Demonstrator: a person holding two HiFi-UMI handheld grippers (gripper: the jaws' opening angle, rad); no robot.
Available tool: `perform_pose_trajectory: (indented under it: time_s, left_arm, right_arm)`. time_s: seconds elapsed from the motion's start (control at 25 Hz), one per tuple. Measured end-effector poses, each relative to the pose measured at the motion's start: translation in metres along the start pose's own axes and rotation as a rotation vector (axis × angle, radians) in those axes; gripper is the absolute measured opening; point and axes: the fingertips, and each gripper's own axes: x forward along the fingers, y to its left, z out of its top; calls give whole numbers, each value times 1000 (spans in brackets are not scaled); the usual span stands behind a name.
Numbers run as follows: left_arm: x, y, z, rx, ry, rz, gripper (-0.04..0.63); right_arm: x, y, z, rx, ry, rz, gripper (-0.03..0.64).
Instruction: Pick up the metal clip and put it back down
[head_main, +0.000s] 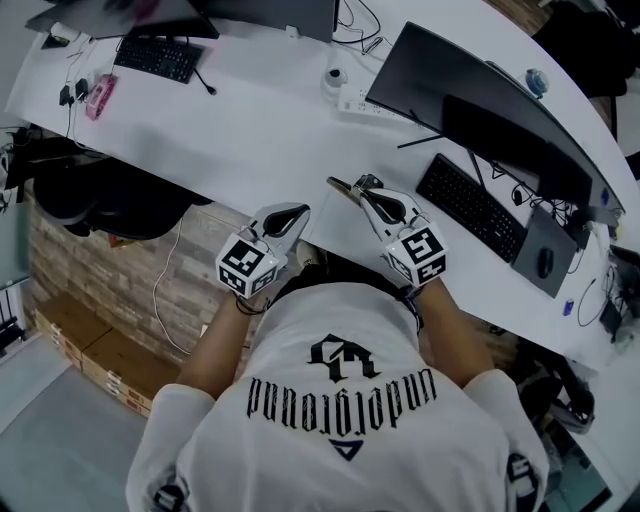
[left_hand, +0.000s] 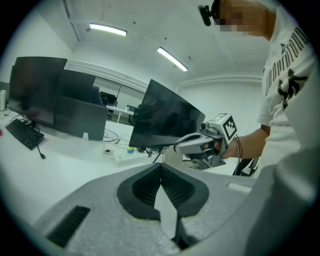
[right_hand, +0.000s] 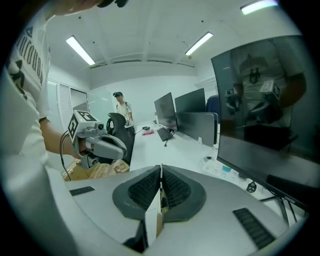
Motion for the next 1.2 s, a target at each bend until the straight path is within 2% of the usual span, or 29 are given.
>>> perform_pose_trajectory:
  time_s: [0.32, 0.48, 0.76, 0.96, 1.2]
  left_arm:
    - [27, 13, -24, -26, 63, -19, 15]
    - [37, 20, -38, -7, 91, -29, 15]
    - [55, 30, -55, -47, 116, -31, 15]
    - [76, 34, -67, -64, 132, -40, 15]
    - [91, 37, -80, -94, 152, -39, 15]
  right_arm:
    - [25, -16, -37, 37, 55, 35, 23]
    - [38, -19, -55, 25, 97, 46, 23]
    - [57, -28, -81, 46, 140, 67, 23]
    - [63, -41, -104, 55, 155, 61, 23]
    - [70, -49, -122, 120, 141, 76, 23]
